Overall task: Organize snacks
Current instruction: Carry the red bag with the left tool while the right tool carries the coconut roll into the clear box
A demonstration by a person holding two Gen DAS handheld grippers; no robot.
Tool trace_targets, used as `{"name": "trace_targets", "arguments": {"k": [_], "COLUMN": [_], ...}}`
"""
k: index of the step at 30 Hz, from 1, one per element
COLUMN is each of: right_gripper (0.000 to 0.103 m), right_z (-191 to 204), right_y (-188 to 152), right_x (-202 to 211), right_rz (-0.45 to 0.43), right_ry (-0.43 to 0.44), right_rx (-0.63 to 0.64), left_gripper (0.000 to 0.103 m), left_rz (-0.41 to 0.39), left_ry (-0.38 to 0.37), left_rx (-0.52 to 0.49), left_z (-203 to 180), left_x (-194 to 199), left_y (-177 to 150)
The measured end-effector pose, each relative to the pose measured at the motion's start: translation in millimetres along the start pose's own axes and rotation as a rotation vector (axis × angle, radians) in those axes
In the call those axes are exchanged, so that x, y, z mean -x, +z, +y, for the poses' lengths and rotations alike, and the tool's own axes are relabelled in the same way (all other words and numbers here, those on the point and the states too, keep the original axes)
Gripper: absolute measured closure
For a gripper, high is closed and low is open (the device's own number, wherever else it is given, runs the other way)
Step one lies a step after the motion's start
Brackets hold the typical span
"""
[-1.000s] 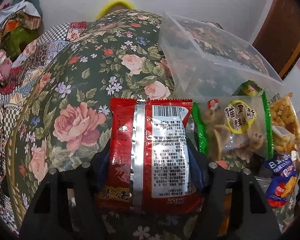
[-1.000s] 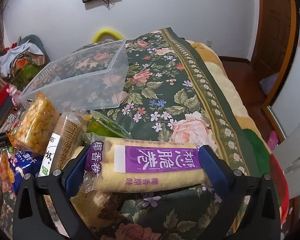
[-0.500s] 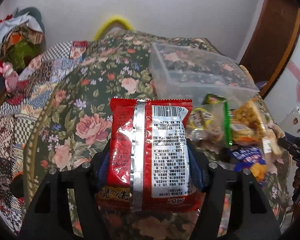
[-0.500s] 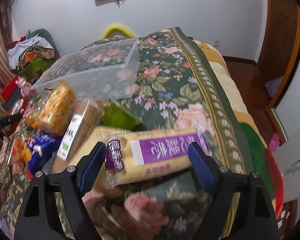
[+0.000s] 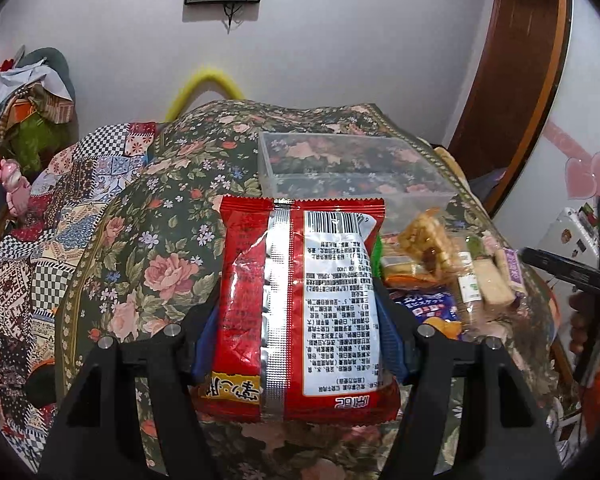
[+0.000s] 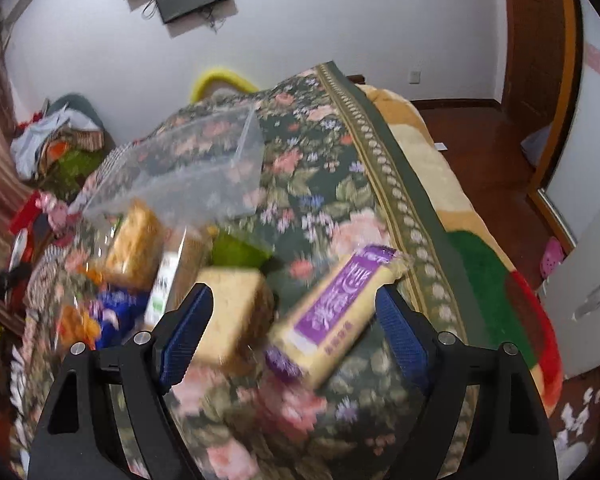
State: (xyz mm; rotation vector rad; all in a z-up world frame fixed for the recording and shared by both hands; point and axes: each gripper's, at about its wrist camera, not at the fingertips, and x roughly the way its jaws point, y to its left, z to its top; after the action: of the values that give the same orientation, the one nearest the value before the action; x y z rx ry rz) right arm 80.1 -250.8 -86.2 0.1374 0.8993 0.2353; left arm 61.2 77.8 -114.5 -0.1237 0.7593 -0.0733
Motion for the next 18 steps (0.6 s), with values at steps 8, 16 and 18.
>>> {"name": "trace_targets", "arguments": {"k": [8, 16, 18], "right_gripper": [0.022, 0.046, 0.059], "right_z": [-19.2, -20.4, -24.6], "right_y": [-5.9, -13.6, -13.6], "right_x": [-65.7, -64.7, -62.7], "right_rz": [0.098, 0.075, 0.077], "right_ry": [-0.148, -0.181, -0.195], "right_rx": [-0.072, 0.009, 0.024], "left_gripper": [0.037, 0.037, 0.037], "left_rz": [-0.009, -0.006, -0.007], "left_ry": [-0.023, -0.032, -0.036], "left_rx": [0.005, 0.001, -0.001], "left_z": [-3.3, -10.2, -12.3], "left_x": [4.3, -1.9, -3.8], "left_y": [2.7, 4.9, 7.1]}}
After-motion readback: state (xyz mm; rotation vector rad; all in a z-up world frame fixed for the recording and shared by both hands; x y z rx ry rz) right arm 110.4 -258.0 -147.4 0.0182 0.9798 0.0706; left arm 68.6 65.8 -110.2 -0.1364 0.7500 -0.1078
